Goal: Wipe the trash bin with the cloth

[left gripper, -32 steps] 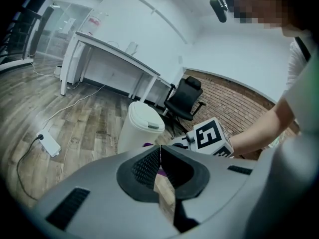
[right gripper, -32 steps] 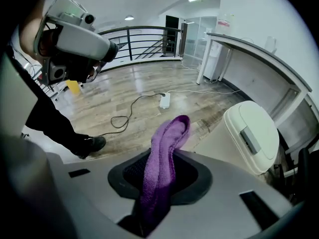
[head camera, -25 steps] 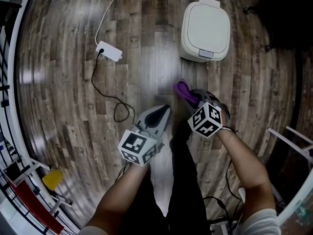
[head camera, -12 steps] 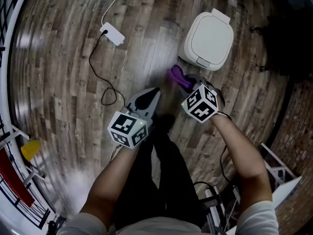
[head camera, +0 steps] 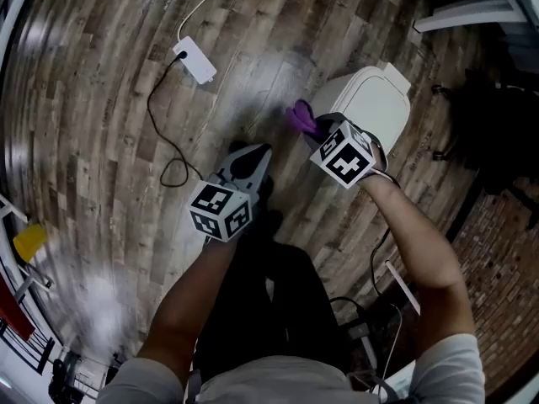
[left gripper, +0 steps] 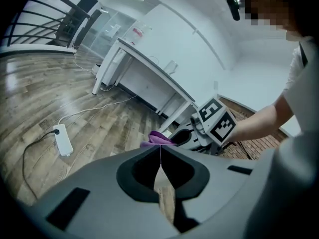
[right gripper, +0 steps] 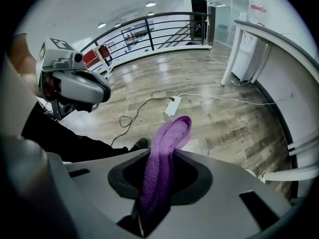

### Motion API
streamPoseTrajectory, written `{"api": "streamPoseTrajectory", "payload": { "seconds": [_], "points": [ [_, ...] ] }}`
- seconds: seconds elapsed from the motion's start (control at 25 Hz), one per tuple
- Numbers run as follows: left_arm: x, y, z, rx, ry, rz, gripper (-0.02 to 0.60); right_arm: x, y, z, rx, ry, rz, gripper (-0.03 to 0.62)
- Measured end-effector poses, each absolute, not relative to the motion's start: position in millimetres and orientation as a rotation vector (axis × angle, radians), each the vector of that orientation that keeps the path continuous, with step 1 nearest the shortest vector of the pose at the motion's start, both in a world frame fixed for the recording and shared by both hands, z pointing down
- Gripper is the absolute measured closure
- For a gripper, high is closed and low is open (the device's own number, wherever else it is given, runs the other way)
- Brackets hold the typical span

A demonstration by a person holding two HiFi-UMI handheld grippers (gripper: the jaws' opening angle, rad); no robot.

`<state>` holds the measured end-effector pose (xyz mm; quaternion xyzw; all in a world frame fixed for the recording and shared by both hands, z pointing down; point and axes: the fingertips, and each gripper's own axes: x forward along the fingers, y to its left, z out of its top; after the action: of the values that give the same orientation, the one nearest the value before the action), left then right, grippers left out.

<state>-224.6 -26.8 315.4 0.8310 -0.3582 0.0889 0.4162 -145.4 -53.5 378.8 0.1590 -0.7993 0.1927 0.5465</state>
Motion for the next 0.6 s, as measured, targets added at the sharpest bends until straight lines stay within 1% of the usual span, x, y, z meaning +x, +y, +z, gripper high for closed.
{"api": "streamPoseTrajectory", "payload": {
  "seconds": [0.4,0.6],
  "points": [
    [-233,-92,352,1.989,-0.949,0.183,0.574,-150,-143,409,0.251,-1.822,0.399,0.500],
    [-231,-97,370,1.937,-1.011,0.173,0.574,-139,-167,439,0.181,-1.787,0.400,0.499]
  ]
}}
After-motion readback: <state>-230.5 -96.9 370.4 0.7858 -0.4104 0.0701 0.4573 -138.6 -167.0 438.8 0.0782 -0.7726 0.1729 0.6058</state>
